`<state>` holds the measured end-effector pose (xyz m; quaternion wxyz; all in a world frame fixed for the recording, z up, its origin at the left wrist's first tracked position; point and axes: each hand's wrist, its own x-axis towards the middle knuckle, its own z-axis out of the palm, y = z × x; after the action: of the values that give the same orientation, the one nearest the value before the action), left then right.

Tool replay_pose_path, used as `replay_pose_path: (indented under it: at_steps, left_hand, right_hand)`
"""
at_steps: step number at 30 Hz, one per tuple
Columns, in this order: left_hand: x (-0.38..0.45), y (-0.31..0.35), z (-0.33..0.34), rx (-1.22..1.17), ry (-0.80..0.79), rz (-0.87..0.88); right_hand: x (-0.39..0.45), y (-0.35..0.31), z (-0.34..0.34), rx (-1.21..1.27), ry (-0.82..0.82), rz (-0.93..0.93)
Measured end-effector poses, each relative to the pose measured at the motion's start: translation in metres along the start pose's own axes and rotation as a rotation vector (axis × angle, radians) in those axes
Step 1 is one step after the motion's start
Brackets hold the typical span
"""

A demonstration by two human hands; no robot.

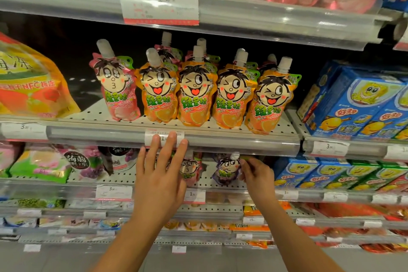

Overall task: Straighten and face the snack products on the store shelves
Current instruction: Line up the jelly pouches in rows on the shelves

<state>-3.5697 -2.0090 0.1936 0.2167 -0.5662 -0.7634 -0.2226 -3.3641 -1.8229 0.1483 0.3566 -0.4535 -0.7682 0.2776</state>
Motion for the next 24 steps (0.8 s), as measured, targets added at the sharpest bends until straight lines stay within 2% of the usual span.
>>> replay_pose_path:
  at_steps: [7,11,16,18,22,24]
  left_hand:
    - [-0.001,-0.002,-0.003,-0.005,-0.021,-0.006]
    - [-0.002,-0.002,-0.003,-0.014,-0.026,0.005]
    - [-0.002,-0.003,-0.007,-0.047,-0.028,0.011]
    - [-0.002,-0.004,-0.008,-0.062,-0.027,0.01]
    - [-0.001,-0.002,-0.009,-0.08,-0.042,0.005]
    - [-0.001,-0.002,-0.01,-0.086,-0.05,0.005]
  right_hand:
    - [0.002,0.0,-0.006,-0.065,-0.029,-0.06]
    - [-0.009,0.0,-0.007,0.023,-0.011,-0.01]
    - [-0.044,-0.009,-0.008,0.093,0.069,-0.042]
    - [-0.051,-0.013,-0.004,0.069,0.033,-0.089]
    - [-0.049,-0.033,0.014,-0.022,-0.101,-0.374]
    - [-0.043,-0.049,0.024,-0.013,-0.179,-0.396]
